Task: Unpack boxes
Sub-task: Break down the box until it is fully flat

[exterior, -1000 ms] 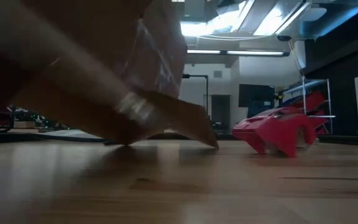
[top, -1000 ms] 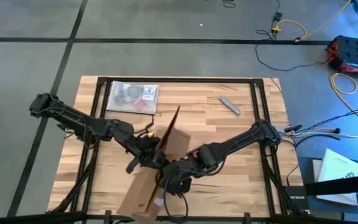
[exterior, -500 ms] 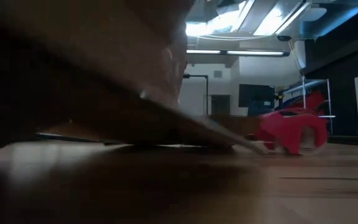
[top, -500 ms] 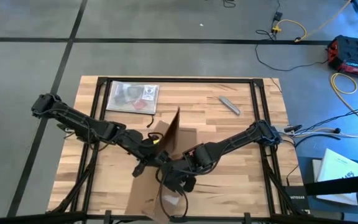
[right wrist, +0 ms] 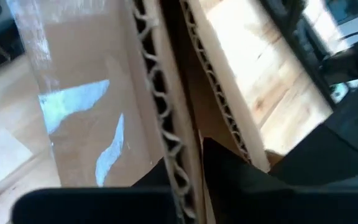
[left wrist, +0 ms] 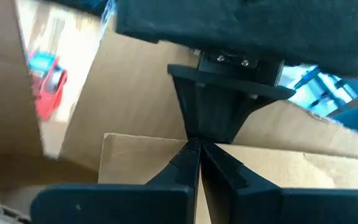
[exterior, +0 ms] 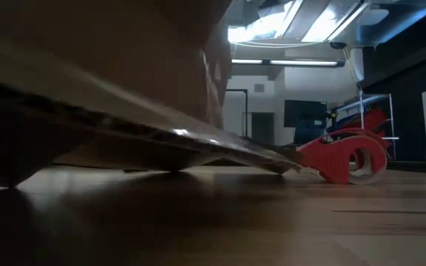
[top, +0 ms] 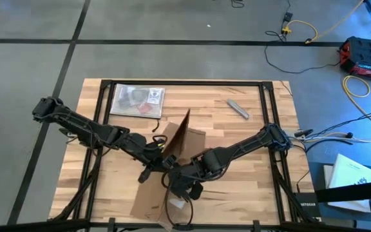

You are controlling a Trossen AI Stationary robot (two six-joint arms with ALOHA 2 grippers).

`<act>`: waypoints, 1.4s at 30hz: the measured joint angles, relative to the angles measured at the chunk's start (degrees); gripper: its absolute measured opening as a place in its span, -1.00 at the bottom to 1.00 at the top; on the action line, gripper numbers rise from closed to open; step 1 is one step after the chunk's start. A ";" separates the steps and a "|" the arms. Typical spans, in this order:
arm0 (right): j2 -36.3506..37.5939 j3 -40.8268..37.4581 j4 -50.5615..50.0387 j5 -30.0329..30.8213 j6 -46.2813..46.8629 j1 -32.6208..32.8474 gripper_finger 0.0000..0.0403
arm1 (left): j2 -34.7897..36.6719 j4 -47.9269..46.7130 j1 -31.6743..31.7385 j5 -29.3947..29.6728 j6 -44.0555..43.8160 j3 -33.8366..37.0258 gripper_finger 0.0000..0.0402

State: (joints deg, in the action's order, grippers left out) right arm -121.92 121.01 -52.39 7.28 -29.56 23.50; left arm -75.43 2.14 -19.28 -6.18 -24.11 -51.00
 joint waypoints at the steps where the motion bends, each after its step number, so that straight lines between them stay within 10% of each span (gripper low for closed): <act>1: 0.14 0.23 0.13 -0.22 0.04 -0.01 -0.79 | 0.08 0.86 0.02 0.00 0.05 0.00 -1.00; 19: 0.95 1.02 -0.27 -0.35 5.37 0.30 0.25 | 0.44 4.73 0.00 -1.01 -0.21 0.00 -1.00; 30: 3.15 7.64 -0.53 10.57 5.96 1.98 0.22 | 6.20 13.04 1.41 -0.23 2.10 -0.04 -1.00; 42: 5.71 7.87 -15.27 16.14 38.19 1.98 0.41 | 19.44 -17.53 0.46 16.17 11.57 -0.07 -1.00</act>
State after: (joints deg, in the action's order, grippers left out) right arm -116.21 128.88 -67.66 23.42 8.63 25.47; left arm -55.99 -15.39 -18.83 9.99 -12.54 -51.07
